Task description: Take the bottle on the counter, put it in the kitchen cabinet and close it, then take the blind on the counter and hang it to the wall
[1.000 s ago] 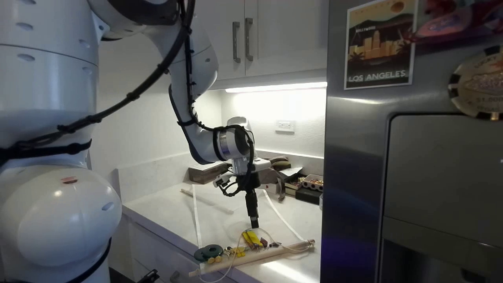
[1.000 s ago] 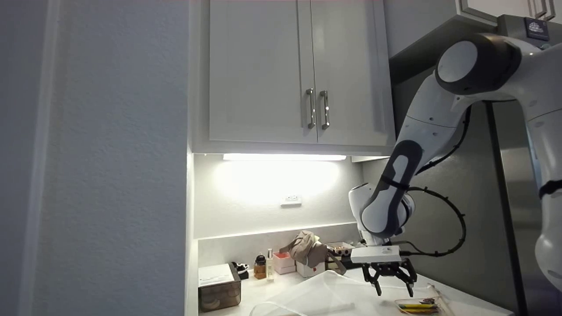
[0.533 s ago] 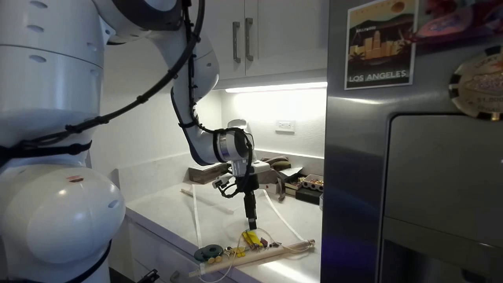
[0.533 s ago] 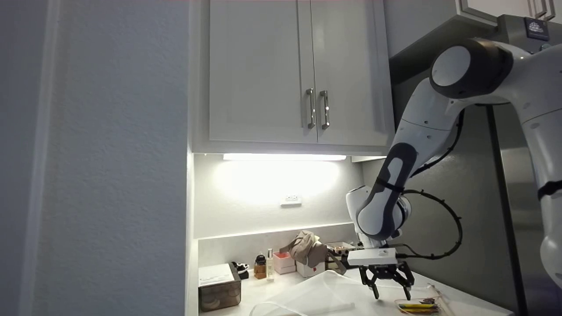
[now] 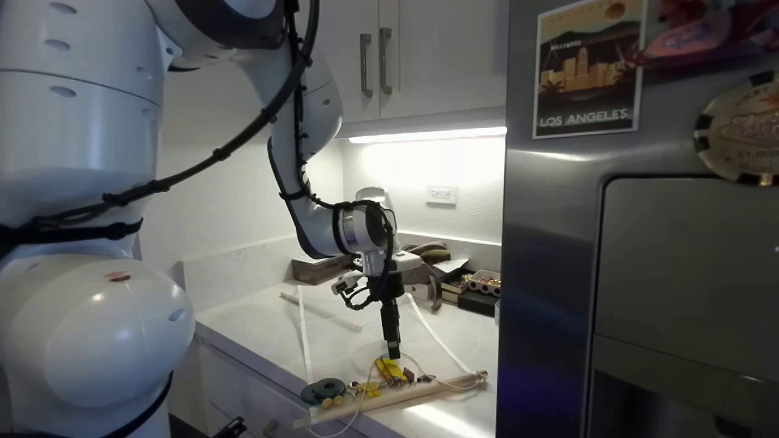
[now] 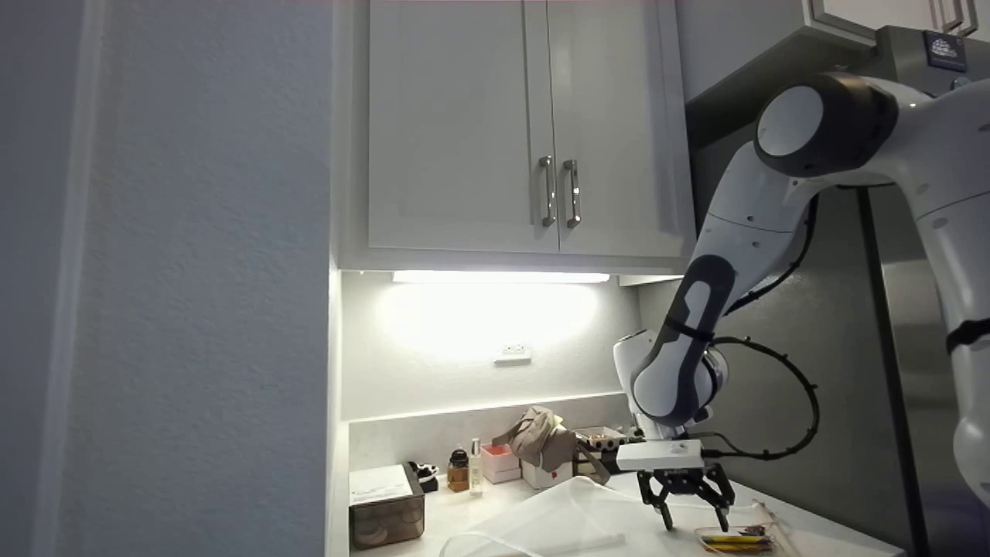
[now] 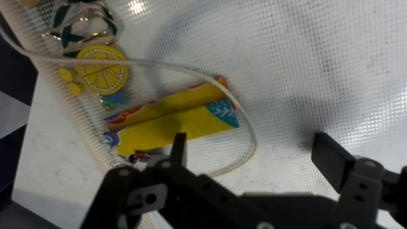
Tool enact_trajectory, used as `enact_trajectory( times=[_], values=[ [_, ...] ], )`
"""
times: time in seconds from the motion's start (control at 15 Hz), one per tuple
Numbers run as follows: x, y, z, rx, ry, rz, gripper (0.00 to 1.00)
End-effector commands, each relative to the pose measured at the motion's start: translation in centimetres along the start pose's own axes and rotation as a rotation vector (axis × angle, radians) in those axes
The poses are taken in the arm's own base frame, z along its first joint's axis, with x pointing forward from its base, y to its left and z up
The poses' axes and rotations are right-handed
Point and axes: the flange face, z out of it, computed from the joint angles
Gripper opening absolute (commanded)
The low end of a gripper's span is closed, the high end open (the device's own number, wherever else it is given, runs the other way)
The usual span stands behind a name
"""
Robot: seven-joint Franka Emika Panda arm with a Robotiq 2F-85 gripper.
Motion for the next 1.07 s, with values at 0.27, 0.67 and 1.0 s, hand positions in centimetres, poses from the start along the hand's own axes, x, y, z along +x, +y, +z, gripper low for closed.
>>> enact_trajectory(
  times=[0.27, 0.67, 1.0],
  values=[
    [-0.1, -1.3, -0.3, 0.078, 0.022, -0.074, 1.0],
    [0.5, -1.1, 0.3, 0.1, 0.024, -0.086, 0.69],
    [1.7, -0.1, 0.6, 0.107, 0.026, -0.09, 0.88]
  ],
)
